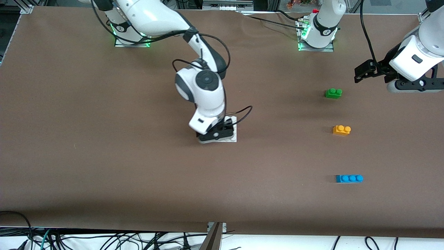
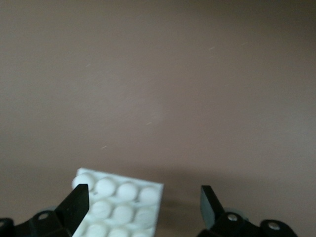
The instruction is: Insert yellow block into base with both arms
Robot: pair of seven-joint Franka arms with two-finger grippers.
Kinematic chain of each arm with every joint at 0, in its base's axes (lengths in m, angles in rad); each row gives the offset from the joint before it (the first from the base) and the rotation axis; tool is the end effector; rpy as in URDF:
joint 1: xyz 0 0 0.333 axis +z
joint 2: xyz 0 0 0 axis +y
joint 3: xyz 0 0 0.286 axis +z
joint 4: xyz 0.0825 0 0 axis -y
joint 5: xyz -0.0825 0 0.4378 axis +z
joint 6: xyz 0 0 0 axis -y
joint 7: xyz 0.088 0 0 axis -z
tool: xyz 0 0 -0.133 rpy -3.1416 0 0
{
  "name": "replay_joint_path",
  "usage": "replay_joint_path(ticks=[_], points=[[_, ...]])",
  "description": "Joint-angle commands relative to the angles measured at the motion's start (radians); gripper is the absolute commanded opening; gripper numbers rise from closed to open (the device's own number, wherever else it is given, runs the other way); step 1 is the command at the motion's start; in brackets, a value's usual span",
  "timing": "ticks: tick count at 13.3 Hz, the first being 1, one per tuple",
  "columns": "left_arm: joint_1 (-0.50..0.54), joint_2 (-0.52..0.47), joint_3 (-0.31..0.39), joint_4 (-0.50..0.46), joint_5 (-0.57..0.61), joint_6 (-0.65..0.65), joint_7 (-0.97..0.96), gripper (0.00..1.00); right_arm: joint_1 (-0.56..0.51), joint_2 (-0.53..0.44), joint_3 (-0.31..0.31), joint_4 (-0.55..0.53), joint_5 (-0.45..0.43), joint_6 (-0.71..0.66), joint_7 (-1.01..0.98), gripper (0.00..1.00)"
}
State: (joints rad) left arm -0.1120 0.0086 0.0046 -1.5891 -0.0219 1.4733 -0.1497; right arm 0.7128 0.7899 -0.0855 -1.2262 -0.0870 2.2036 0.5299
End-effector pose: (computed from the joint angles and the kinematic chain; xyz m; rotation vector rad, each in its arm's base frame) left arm 0.5919 -0.0669 0.5461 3.1289 0.0650 -0.1977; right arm 0.6443 0.4799 0.2494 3.1013 0.2694 0.3618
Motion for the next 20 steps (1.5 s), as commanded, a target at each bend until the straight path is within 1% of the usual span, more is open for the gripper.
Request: replay_joint_path(ticks=[1,2,4,6,7,8,10,12,13,15,17,20], points=[[0.005,-0.001,-0.003,0.015,-0.021,-0.005,-0.005,1.00,-0.107,-0.049,0.010,-0.006,0.003,-0.117,-0.102,1.00],[0.005,-0.001,-0.003,0.015,-0.021,-0.005,-0.005,1.00,-0.151,-0.079,0.010,-0.006,0.003,-0.151,-0.143,1.00],[0.005,-0.001,-0.003,0.015,-0.021,-0.005,-0.005,1.00,-0.229,-0.107,0.010,-0.006,0.006,-0.166,-0.186,1.00],[0.005,-0.001,-0.003,0.015,-0.021,-0.007,-0.004,1.00,-0.272,-0.116,-0.002,-0.007,0.004,-0.170,-0.188,1.00],[0.005,-0.001,-0.003,0.015,-0.021,-0.005,-0.004,1.00,-0.289,-0.136,-0.008,-0.007,0.004,-0.192,-0.191,1.00],[0.005,-0.001,-0.003,0.015,-0.021,-0.005,-0.005,1.00,-0.330,-0.168,-0.011,-0.009,0.000,-0.231,-0.197,1.00],[0.005,-0.001,-0.003,0.017,-0.021,-0.005,-0.004,1.00,-0.381,-0.207,-0.011,-0.012,-0.004,-0.245,-0.308,1.00],[0.005,-0.001,-0.003,0.017,-0.021,-0.005,-0.004,1.00,-0.464,-0.294,-0.010,-0.053,0.006,-0.286,-0.442,1.00],[0.005,-0.001,-0.003,0.015,-0.021,-0.007,-0.005,1.00,-0.496,-0.335,-0.007,-0.067,0.009,-0.309,-0.461,1.00],[0.005,-0.001,-0.003,0.017,-0.021,-0.007,-0.005,1.00,-0.547,-0.415,-0.007,-0.096,0.009,-0.328,-0.469,1.00],[0.005,-0.001,-0.003,0.017,-0.021,-0.005,-0.004,1.00,-0.588,-0.501,-0.007,-0.148,0.009,-0.328,-0.469,1.00],[0.005,-0.001,-0.003,0.017,-0.021,-0.005,-0.004,1.00,-0.651,-0.650,-0.007,-0.281,0.010,-0.331,-0.464,1.00]])
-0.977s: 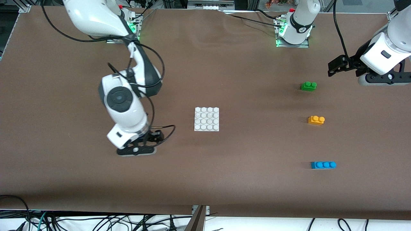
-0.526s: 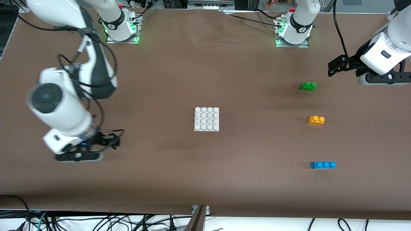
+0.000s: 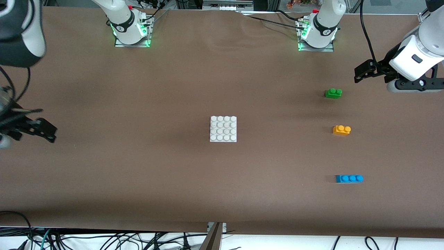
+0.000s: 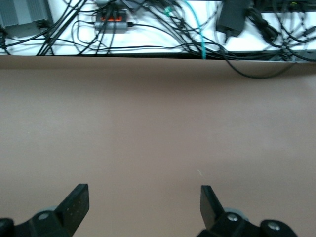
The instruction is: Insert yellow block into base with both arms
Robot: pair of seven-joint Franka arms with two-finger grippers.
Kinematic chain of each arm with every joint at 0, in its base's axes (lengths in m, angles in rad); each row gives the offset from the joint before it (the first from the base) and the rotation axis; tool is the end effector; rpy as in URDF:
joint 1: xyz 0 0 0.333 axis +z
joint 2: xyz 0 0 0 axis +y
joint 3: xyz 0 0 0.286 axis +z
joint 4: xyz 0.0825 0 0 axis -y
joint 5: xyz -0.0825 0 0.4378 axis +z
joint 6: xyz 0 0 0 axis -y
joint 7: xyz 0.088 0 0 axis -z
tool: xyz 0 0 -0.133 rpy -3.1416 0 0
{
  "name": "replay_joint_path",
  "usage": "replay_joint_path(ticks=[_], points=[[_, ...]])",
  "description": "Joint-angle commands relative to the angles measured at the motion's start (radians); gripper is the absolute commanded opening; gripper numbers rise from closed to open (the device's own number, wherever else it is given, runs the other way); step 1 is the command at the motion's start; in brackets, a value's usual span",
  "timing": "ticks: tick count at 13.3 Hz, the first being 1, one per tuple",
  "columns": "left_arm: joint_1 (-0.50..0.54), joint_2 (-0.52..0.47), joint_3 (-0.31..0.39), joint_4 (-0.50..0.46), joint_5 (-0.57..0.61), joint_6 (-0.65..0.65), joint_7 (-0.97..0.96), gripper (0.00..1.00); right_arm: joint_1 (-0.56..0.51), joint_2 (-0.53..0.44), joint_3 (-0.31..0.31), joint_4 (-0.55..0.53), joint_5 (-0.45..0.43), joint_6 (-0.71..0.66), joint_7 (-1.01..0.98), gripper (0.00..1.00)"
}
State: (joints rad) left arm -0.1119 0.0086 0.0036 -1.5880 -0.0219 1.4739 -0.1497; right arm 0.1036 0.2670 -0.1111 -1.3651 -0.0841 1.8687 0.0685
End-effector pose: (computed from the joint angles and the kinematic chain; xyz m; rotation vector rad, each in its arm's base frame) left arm 0.5920 -0.0675 0.5467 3.1290 0.0636 -0.1951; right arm 0.7135 -0.0051 0.5356 3.0143 -0.0807 0.3660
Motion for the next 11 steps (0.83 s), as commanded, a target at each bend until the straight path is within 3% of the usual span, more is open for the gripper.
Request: replay_joint_path(ticks=[1,4,11], points=[[0.004,-0.001,-0.002,0.016,-0.021,-0.006,-0.004,1.00,-0.060,-0.165,0.018,-0.188,0.006,-0.005,-0.009,1.00],[0.004,-0.001,-0.002,0.016,-0.021,-0.006,-0.004,1.00,-0.080,-0.227,0.018,-0.250,0.004,-0.048,-0.063,1.00],[0.004,-0.001,-0.002,0.016,-0.021,-0.006,-0.004,1.00,-0.091,-0.213,0.016,-0.230,0.007,-0.097,-0.148,1.00]])
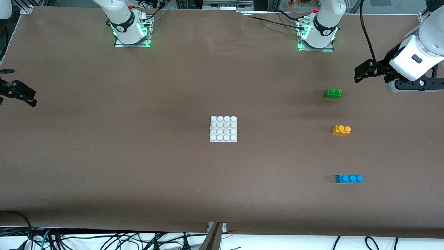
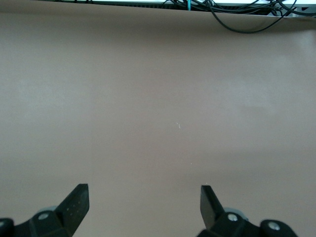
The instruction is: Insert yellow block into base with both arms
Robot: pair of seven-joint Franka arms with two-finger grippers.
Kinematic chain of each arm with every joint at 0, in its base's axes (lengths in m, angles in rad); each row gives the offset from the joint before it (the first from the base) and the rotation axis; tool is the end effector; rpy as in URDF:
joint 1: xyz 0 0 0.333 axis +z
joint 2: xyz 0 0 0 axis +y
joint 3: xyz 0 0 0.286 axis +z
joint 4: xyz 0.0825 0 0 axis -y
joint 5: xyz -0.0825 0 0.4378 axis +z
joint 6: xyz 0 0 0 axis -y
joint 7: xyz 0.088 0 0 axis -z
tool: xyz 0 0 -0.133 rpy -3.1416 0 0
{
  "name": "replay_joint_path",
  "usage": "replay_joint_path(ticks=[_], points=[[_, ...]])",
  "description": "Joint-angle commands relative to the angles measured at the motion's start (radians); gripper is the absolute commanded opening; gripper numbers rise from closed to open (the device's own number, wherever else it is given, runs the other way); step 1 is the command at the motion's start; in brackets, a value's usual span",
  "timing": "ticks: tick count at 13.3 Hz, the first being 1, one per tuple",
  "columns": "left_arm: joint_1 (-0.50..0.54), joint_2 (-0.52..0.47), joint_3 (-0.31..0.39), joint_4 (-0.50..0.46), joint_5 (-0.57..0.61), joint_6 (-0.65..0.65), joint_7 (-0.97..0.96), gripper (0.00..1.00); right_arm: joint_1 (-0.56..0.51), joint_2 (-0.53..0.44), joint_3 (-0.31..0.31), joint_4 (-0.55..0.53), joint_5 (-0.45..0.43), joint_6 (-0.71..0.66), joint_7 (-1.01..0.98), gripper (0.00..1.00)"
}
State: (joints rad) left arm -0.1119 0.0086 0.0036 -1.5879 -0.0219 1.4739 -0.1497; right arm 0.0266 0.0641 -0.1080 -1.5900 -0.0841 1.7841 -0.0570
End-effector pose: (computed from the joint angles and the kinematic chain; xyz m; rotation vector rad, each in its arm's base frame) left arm 0.5920 -0.0675 0.5468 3.1290 0.0636 -0.1949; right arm 0.6455 -0.0605 0.5391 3.0369 -0.0171 0.1883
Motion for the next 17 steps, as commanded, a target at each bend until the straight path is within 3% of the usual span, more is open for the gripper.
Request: replay_joint_path(ticks=[1,17], points=[[0.004,-0.001,-0.002,0.016,-0.021,-0.006,-0.004,1.00,-0.016,-0.010,0.011,-0.005,0.007,-0.012,-0.023,1.00],[0.004,0.005,-0.001,0.016,-0.018,-0.004,-0.004,1.00,-0.017,-0.010,0.011,-0.004,0.023,-0.038,-0.023,1.00]])
